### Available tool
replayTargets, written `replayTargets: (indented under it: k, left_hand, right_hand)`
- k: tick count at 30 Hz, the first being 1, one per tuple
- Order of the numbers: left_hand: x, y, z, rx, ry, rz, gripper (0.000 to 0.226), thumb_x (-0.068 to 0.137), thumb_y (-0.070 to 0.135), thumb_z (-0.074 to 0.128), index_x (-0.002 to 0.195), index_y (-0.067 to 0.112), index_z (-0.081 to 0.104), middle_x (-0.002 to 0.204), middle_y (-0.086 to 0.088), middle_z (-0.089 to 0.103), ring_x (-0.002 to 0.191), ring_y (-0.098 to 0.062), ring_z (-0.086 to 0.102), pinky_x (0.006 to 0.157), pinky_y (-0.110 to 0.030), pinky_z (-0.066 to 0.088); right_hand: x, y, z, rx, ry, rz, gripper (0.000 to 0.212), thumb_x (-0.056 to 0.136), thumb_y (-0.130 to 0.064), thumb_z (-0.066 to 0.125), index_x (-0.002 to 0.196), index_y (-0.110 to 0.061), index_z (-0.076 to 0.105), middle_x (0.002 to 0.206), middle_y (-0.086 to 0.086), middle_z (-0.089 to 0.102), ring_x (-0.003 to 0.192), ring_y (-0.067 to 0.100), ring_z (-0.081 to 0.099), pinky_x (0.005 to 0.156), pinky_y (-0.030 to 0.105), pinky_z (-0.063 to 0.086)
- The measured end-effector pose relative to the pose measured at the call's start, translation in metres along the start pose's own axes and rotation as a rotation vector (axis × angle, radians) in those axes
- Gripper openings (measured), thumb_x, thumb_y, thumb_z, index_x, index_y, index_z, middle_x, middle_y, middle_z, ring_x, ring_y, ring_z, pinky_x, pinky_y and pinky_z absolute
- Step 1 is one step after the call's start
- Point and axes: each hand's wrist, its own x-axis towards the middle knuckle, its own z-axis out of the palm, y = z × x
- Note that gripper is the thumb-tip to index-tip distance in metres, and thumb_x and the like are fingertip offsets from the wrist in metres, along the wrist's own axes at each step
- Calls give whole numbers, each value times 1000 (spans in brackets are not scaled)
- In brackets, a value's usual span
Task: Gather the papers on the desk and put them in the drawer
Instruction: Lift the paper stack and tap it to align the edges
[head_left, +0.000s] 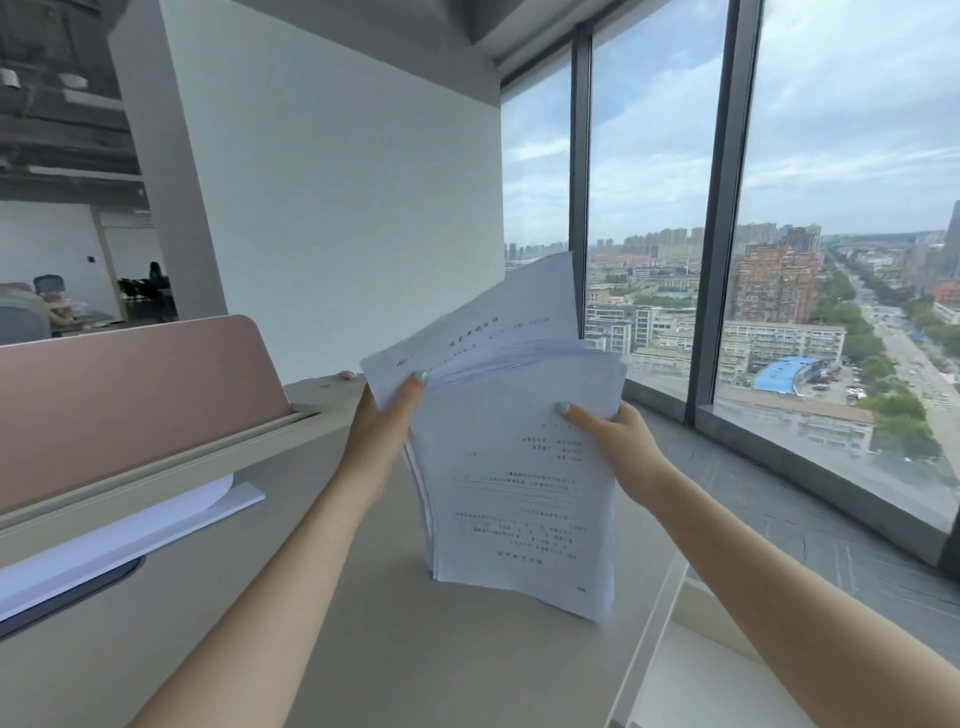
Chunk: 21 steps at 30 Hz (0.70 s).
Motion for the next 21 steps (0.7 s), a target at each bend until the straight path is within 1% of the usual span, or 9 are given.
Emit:
replayTargets:
  k: [2, 3, 5, 7, 10, 13, 15, 18, 21]
  left_hand:
    - [-3, -1, -3, 22, -15, -7, 48, 87, 40, 53, 132, 25, 45, 130, 8, 54, 120, -8, 48, 99, -25, 34]
    - [-4, 0, -4, 38, -34, 10, 54, 85, 47, 52, 133, 26, 43, 134, 8, 52, 122, -7, 47, 103, -28, 34]
    - [-5, 8, -7, 52, -48, 34, 64, 81, 55, 49, 137, 26, 36, 141, 13, 44, 126, -4, 42, 110, -30, 30]
    - [-5, 10, -9, 64, -29, 29, 63, 87, 49, 46, 142, 25, 25, 137, 23, 29, 124, 3, 31, 105, -22, 23]
    - [-8, -1, -14, 92, -57, -18, 77, 75, 63, 50, 140, 25, 28, 141, 14, 38, 130, -6, 37, 106, -27, 27]
    - [-14, -15, -15, 67, -105, -65, 60, 74, 61, 51, 126, 35, 38, 131, 9, 51, 121, -9, 47, 102, -30, 35]
    - [-16, -20, -12, 26, -110, -95, 55, 72, 62, 50, 120, 39, 40, 124, 12, 53, 117, -8, 49, 101, -30, 35]
    - [-12, -10, -8, -18, -90, -83, 36, 89, 45, 46, 123, 35, 42, 119, 16, 54, 113, -6, 49, 100, -27, 35]
    - [0, 6, -9, -42, -40, -32, 58, 81, 56, 48, 133, 31, 41, 133, 16, 50, 124, -5, 44, 106, -29, 31]
  right_hand:
    - [-3, -1, 5, 0, 26, -29, 13, 76, -19, 73, 87, -14, 69, 90, 7, 73, 85, 27, 69, 84, 46, 56]
    - [-5, -4, 7, 22, 32, -58, 9, 77, -18, 72, 85, -15, 69, 86, 5, 72, 82, 26, 69, 81, 43, 57]
    - [-5, -13, 10, 84, 52, -96, 13, 77, -19, 72, 88, -12, 68, 84, 3, 72, 79, 25, 69, 76, 39, 58]
    - [-3, -21, 9, 138, 45, -124, 25, 78, -20, 70, 100, -8, 67, 93, 6, 72, 85, 25, 69, 79, 39, 57]
    - [-5, -19, 6, 143, -86, -102, 35, 77, -22, 71, 110, -12, 64, 105, 4, 72, 94, 21, 70, 83, 37, 56]
    - [-13, 5, 5, 9, -222, 21, 41, 73, -23, 75, 111, -11, 64, 110, 8, 72, 97, 23, 69, 85, 39, 55]
    - [-19, 16, 9, -32, -154, 31, 22, 76, -17, 73, 96, -10, 70, 101, 11, 73, 89, 26, 70, 84, 42, 55]
    - [-17, 6, 18, 11, -52, -48, 3, 78, -13, 71, 80, -12, 71, 80, 3, 74, 75, 22, 69, 80, 42, 57]
    - [-9, -21, 21, 100, -64, -117, 6, 80, -17, 68, 86, -14, 69, 79, -2, 75, 74, 18, 71, 75, 37, 59]
